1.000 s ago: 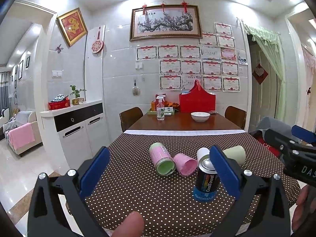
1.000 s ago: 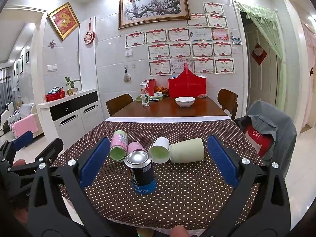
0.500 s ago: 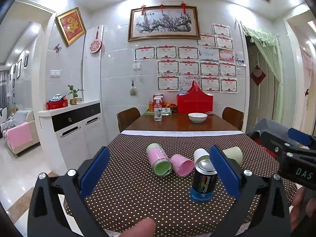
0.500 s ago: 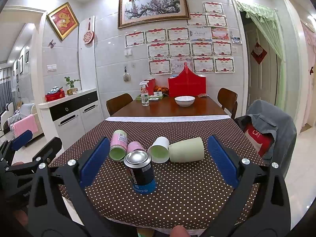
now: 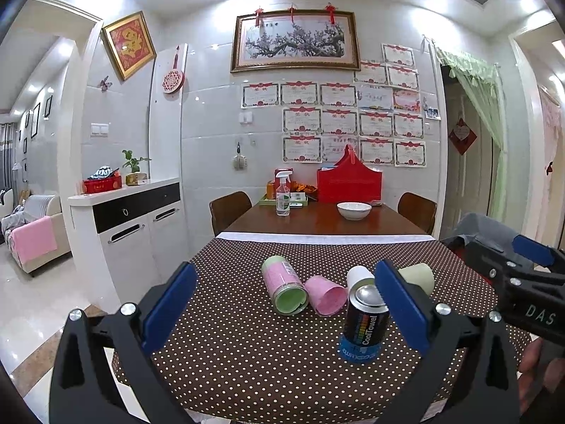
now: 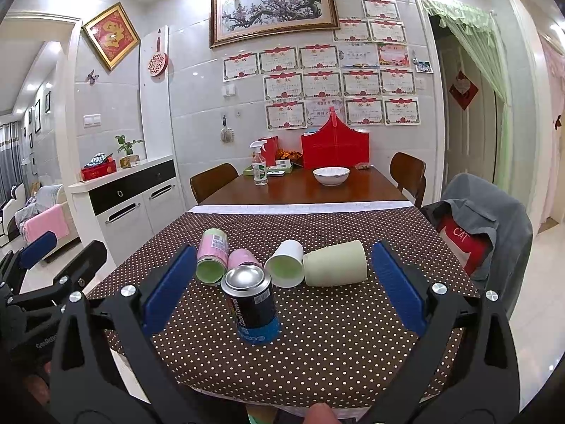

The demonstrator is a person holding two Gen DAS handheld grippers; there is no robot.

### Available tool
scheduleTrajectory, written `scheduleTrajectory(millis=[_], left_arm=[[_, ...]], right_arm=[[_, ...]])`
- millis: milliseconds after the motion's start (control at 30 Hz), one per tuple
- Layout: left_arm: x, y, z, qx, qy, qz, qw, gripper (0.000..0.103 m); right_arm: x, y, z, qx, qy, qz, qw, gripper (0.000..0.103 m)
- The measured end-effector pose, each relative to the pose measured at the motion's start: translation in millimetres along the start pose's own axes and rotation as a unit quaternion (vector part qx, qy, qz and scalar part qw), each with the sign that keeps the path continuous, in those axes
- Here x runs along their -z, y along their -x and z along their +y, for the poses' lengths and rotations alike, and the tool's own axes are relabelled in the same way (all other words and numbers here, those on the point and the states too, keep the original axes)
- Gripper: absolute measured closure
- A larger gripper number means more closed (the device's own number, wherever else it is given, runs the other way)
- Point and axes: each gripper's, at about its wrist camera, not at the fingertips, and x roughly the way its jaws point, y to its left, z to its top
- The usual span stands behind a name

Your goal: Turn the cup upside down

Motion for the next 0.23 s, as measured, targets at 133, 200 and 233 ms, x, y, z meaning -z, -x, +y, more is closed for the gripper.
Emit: scheduleTrajectory(millis=[133, 200, 233], left_arm=[[-0.1, -3.0, -0.7, -0.004, -0.001, 0.005, 1.0000, 0.004], [-0.1, -2.5, -1.8, -0.009, -0.005, 0.002, 0.9999, 0.004], [0.1, -2.0, -2.4, -0.012, -0.007, 0.001, 0.9999, 0.004]], right_arm=[[-0.2, -0.3, -0.2, 0.000, 0.000, 0.000, 1.000, 0.006], [-0.3, -0.1, -0.1, 0.001, 0.000, 0.000, 1.000, 0.006], [0.1, -0.1, 0.1, 0.000, 0.000, 0.000, 1.000, 0.006]])
